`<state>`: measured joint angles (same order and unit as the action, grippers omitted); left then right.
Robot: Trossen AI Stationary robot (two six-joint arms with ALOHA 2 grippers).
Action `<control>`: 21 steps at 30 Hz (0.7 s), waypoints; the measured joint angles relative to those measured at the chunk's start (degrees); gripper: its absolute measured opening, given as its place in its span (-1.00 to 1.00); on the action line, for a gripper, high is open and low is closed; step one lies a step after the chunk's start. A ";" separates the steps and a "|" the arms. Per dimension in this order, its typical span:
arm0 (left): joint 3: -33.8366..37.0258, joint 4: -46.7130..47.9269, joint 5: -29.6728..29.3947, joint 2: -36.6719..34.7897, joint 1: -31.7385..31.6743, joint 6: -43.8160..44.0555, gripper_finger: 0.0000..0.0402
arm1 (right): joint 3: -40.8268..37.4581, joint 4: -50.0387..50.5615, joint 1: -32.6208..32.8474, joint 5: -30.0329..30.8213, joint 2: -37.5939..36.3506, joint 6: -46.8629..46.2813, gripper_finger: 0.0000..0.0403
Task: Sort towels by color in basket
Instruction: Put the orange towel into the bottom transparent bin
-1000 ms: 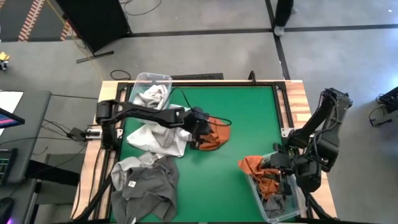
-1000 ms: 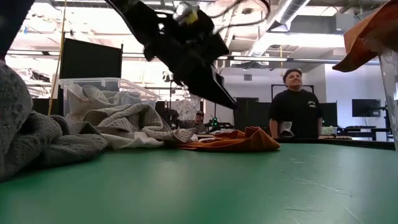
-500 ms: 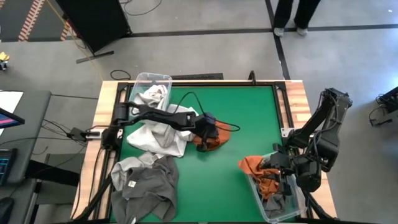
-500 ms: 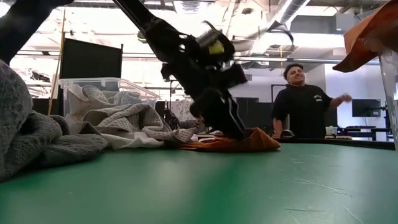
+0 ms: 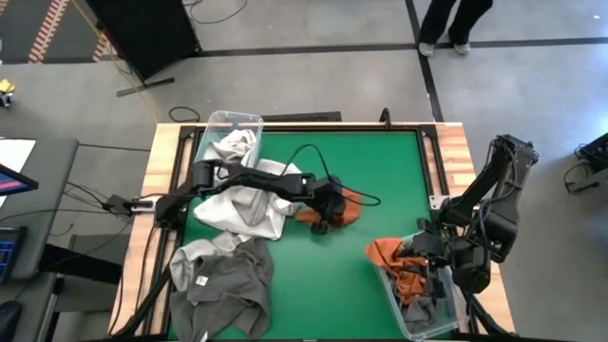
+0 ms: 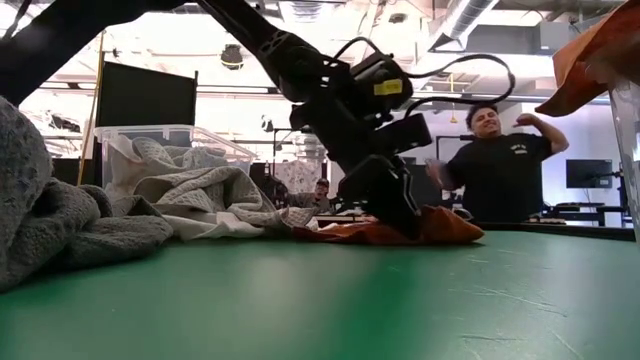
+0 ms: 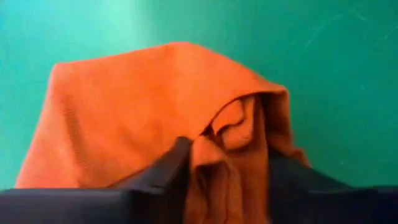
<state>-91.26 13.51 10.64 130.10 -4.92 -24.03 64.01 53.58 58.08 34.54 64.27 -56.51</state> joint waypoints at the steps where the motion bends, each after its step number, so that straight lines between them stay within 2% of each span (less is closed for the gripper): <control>1: -0.68 0.43 -0.10 0.02 0.19 -0.45 -0.52 | 0.00 0.00 0.00 0.00 0.00 0.00 -0.11; 3: -1.83 1.56 -0.35 0.07 0.50 -1.70 -0.82 | 0.00 0.00 0.00 -0.01 0.00 -0.02 -0.11; 4: -2.31 2.13 -0.38 0.13 0.66 -1.98 -0.89 | 0.00 0.00 0.02 -0.01 0.00 -0.04 -0.11; 13: -9.45 12.09 -4.29 -0.52 2.95 -3.63 -0.92 | 0.00 3.93 3.18 -0.11 0.00 -5.83 -0.11; 21: -11.13 11.32 -6.17 -8.94 4.79 -4.25 -0.92 | 0.00 11.34 10.78 -0.15 0.00 -17.87 -0.11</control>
<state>-102.39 24.83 4.47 121.16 -0.14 -28.28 64.01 64.92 68.87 34.39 64.27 -74.38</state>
